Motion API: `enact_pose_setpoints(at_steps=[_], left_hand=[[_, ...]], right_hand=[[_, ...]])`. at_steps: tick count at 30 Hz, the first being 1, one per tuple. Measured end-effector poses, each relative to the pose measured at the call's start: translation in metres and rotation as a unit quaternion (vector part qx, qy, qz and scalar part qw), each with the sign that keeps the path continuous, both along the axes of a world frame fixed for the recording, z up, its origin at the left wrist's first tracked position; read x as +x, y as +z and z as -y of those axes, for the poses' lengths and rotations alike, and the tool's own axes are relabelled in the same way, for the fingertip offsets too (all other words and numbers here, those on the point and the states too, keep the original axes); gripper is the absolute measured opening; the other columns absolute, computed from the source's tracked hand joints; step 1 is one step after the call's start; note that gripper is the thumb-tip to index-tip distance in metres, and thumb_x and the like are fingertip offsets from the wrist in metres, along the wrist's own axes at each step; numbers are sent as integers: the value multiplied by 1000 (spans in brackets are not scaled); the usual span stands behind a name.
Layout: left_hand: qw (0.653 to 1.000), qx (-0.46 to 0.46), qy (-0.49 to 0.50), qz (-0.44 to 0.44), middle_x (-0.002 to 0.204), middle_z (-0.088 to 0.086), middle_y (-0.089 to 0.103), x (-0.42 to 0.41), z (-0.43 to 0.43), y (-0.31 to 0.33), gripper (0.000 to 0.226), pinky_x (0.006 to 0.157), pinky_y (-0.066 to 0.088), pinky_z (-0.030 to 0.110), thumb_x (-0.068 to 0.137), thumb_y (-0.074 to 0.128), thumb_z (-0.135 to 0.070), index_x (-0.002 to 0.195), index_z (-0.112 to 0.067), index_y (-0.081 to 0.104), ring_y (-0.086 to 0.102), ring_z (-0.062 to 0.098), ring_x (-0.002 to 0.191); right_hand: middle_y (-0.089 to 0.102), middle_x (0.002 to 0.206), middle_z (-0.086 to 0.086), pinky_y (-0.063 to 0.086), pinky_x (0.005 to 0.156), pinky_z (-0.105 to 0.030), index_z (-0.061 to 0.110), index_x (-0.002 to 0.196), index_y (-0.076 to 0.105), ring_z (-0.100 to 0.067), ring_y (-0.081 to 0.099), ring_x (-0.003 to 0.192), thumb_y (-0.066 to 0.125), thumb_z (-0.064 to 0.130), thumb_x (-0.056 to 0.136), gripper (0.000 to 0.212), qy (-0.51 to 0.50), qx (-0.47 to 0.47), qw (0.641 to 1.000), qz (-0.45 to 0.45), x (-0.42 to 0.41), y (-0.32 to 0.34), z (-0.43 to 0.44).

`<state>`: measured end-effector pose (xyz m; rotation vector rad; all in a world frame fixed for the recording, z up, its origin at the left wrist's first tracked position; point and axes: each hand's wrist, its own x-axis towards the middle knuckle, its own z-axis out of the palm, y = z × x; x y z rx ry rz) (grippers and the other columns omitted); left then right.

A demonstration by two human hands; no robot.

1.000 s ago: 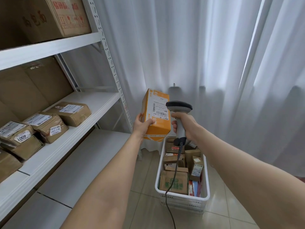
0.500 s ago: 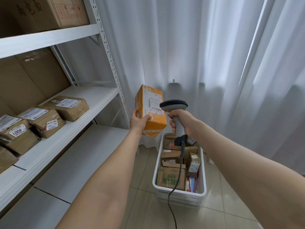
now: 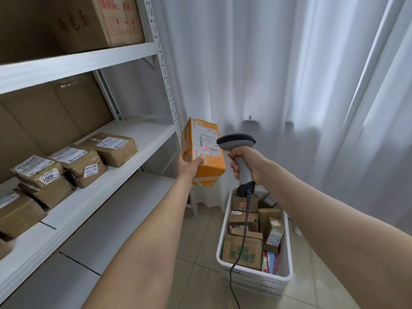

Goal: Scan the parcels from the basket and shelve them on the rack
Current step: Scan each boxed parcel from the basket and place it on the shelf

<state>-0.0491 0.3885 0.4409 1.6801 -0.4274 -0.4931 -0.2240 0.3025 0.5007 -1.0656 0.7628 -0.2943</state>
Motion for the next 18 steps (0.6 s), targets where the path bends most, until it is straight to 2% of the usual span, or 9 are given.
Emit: enact_pose_setpoints(at_steps=[4,7,12,16,18], left_hand=[[1000,-12,6,-10,125,1,52,17,-11,1,69,56,43,23,83,70,-27,141,-30,32,54,12,88],[1000,-17,10,-17,127,3,52,32,-20,2,69,59,45,25,84,70,-27,142,-30,32,54,16,95],[999,-17,15,-26,124,1,54,54,-31,6,68,59,45,26,83,70,-29,141,-31,33,56,18,97],[998,-28,26,-40,116,-3,51,69,-33,10,67,55,41,24,84,69,-29,141,-30,34,53,8,82],[998,-32,36,-44,114,-4,50,78,-34,13,66,55,41,24,84,69,-30,140,-31,34,52,6,80]], right_hand=[[54,53,-4,46,42,-19,11,80,56,-12,47,38,56,13,87,8,11,1,1000,-1,16,5,-5],[54,53,-3,46,42,-19,11,81,56,-12,48,38,57,13,87,7,20,-3,1000,0,31,8,-9],[57,54,-4,49,44,-19,11,91,57,-11,51,39,59,15,90,4,15,30,999,29,58,6,-15],[67,64,-8,55,49,-23,10,104,57,-14,60,46,66,17,89,18,-15,35,998,45,82,-1,-15],[68,77,-10,57,52,-27,10,110,58,-18,65,59,69,19,88,27,-41,15,998,41,96,-5,-12]])
